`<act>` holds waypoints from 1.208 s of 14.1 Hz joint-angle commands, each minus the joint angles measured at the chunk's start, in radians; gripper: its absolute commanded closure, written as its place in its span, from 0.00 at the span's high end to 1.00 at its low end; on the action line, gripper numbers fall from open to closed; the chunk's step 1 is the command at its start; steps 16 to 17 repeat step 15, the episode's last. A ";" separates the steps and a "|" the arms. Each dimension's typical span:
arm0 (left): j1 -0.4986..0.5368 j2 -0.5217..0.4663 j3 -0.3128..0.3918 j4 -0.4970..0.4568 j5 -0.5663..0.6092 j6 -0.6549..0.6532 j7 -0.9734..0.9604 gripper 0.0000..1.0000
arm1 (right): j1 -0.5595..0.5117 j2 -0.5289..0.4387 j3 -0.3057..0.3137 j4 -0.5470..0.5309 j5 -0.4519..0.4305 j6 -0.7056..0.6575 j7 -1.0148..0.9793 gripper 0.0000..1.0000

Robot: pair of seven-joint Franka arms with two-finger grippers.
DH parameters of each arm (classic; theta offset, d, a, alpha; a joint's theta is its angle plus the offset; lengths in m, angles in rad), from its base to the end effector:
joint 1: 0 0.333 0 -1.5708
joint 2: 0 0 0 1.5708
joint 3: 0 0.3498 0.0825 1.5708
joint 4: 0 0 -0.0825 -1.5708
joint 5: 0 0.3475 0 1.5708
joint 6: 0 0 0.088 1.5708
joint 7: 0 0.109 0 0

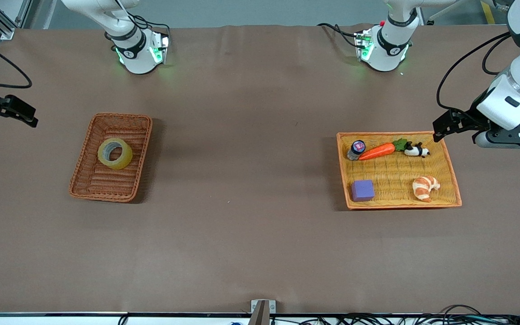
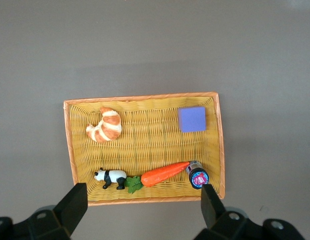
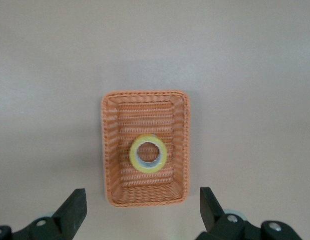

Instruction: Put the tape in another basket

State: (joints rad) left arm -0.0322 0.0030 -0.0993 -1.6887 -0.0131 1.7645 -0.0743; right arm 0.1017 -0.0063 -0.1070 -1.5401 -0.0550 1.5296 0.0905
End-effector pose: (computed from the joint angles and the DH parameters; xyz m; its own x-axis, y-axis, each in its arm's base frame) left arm 0.5294 -0.0711 0.6202 0.9960 -0.0543 0.0715 -0.0558 -0.9983 0.0187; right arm 0.5120 -0.0091 0.6694 0.9952 -0.0978 0.0007 -0.0977 -0.9937 0.0544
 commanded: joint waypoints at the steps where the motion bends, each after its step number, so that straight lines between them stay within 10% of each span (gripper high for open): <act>1: 0.008 0.009 -0.005 0.023 0.012 -0.010 0.005 1.00 | 0.007 0.015 -0.010 0.044 0.032 -0.014 0.020 1.00; 17: 0.008 0.005 -0.011 0.018 0.021 0.000 0.001 1.00 | 0.000 0.017 -0.013 0.018 0.080 0.035 0.026 1.00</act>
